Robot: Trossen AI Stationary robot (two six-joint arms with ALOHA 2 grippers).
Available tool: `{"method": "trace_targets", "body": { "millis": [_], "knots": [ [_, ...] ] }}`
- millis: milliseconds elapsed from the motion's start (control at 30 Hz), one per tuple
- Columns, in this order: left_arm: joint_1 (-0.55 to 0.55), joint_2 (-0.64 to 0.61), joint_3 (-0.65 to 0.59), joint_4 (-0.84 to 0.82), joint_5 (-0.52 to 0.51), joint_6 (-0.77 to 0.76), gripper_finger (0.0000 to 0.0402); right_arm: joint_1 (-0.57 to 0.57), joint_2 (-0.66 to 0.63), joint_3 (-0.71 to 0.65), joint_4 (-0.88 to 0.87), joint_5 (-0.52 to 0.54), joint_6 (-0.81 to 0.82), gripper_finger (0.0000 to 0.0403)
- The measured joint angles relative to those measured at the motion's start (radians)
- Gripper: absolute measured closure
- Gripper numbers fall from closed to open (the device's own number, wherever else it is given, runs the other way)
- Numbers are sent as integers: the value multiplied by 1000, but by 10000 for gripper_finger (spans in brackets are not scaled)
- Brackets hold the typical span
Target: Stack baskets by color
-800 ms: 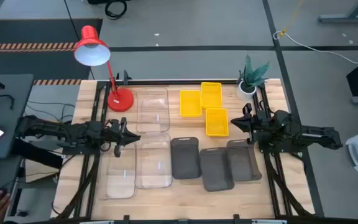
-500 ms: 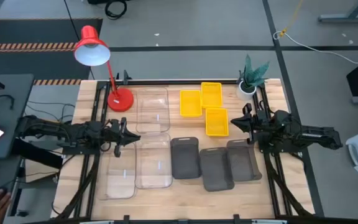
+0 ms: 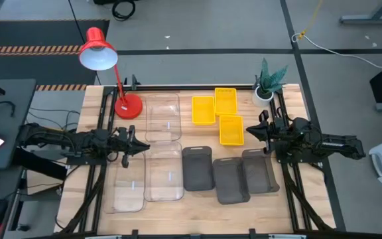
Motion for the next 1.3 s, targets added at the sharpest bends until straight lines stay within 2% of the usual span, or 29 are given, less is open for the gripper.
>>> {"method": "trace_targets", "body": {
  "millis": [967,1300],
  "knots": [
    [0,0,0,0,0,0,366,0,0,0,0,0,0,384],
    [0,0,0,0,0,0,376,0,0,0,0,0,0,384]
  ]
}}
